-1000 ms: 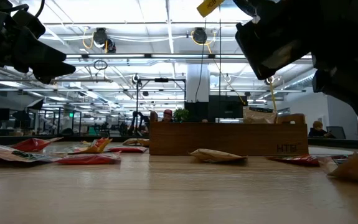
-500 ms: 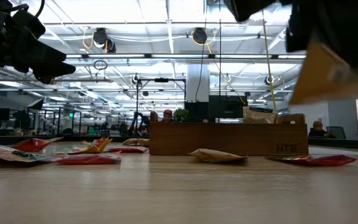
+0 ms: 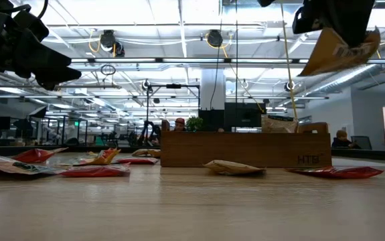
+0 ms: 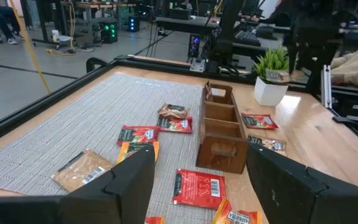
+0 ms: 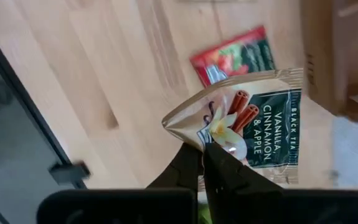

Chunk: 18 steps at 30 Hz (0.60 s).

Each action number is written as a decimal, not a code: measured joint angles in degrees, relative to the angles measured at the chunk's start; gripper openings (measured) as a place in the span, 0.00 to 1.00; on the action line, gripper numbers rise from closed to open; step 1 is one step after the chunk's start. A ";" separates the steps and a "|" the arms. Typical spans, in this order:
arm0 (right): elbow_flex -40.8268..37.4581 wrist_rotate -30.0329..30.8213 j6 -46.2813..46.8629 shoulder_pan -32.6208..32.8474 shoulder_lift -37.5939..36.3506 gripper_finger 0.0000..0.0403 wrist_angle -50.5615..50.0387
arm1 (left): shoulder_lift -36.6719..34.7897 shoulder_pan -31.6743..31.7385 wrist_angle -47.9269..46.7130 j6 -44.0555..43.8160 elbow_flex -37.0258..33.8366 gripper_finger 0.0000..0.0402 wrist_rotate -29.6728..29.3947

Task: Pick & Place Tea
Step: Put the brown tea bag into the right section of the wooden organizer

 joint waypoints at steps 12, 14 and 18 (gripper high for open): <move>0.02 6.23 -9.51 -2.01 -4.38 0.00 -9.00 | 0.01 -0.01 0.01 -0.01 -0.01 0.63 0.00; 0.02 7.30 -10.83 -2.43 -4.73 0.00 -10.11 | 0.01 0.00 0.00 -0.01 0.00 0.63 -0.01; 0.02 12.12 -12.48 -3.20 -4.74 0.00 -10.26 | 0.01 0.00 -0.01 -0.01 0.00 0.63 -0.01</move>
